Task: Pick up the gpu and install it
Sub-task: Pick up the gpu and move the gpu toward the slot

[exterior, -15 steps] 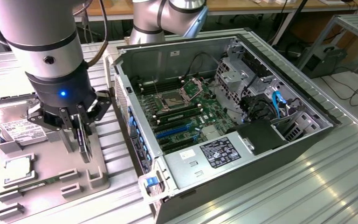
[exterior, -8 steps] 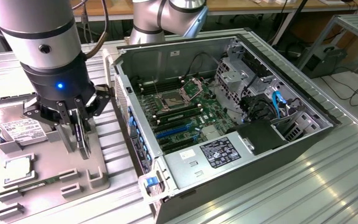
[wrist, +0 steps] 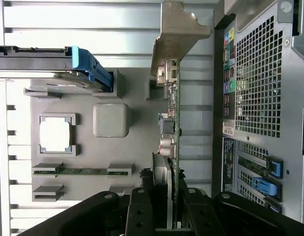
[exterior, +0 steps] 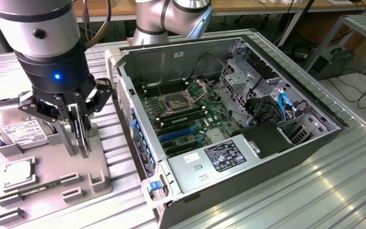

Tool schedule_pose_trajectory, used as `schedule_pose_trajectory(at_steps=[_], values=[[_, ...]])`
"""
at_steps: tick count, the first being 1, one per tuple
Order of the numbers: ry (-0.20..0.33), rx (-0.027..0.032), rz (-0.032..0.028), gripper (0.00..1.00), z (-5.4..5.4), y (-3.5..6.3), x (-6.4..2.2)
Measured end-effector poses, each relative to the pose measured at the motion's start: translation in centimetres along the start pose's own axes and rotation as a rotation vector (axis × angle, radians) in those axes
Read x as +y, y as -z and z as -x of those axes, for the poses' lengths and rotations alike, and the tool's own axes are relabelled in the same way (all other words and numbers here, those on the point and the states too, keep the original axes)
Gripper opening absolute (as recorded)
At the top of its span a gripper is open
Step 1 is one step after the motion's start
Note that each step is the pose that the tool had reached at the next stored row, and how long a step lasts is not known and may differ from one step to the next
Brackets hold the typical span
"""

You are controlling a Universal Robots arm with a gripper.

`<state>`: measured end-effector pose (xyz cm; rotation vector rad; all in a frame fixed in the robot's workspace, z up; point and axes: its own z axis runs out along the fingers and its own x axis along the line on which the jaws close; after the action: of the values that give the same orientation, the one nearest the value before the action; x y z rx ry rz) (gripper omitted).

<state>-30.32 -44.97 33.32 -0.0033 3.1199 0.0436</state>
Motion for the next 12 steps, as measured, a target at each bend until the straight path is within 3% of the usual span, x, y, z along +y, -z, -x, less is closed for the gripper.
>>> schedule_pose_trajectory(at_steps=[12], values=[[0.000, 0.0000, 0.0000, 0.28, 0.0, 2.14, 0.06]])
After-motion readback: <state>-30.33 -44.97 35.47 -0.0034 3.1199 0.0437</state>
